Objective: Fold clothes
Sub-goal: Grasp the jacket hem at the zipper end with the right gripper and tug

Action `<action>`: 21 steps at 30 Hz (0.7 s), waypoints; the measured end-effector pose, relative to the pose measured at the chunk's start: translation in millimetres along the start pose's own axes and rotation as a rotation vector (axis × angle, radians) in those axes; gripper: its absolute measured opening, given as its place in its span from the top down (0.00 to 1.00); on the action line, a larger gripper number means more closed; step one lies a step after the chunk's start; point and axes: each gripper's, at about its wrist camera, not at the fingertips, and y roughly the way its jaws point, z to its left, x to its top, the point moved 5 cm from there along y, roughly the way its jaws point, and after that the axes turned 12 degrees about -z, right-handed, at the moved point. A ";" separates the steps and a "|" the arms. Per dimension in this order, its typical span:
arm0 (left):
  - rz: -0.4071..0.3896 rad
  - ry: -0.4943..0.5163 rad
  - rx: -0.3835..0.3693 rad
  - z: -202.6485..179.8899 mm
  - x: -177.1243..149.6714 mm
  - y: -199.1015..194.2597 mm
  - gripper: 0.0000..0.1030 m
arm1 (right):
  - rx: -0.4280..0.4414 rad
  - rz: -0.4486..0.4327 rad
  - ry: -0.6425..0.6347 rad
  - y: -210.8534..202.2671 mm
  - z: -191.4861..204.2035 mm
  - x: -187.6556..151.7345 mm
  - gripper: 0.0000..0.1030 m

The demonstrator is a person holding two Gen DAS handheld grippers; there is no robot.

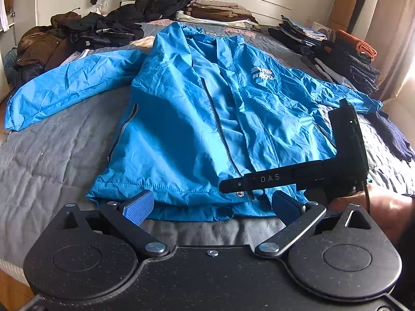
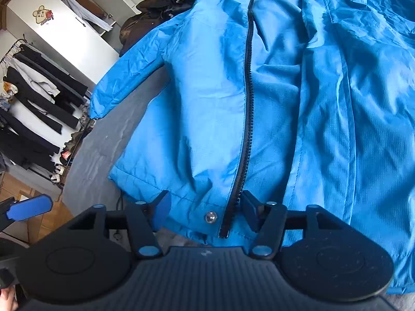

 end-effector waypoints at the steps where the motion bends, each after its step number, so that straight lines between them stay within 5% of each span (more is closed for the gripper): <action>1: -0.002 -0.004 0.002 0.9 0.2 -0.2 0.05 | -0.011 0.002 -0.003 1.2 -1.4 -0.7 0.63; 4: -0.005 -0.014 0.007 3.5 1.0 0.3 0.05 | -0.014 -0.005 0.009 1.5 -6.1 -2.4 0.79; 9: -0.008 -0.016 0.005 4.3 1.3 0.2 0.05 | 0.008 -0.051 0.010 -9.1 -2.2 3.0 0.92; 21: -0.005 0.000 -0.008 1.8 -0.1 0.5 0.05 | 0.011 -0.123 -0.015 -49.1 -2.7 22.0 0.94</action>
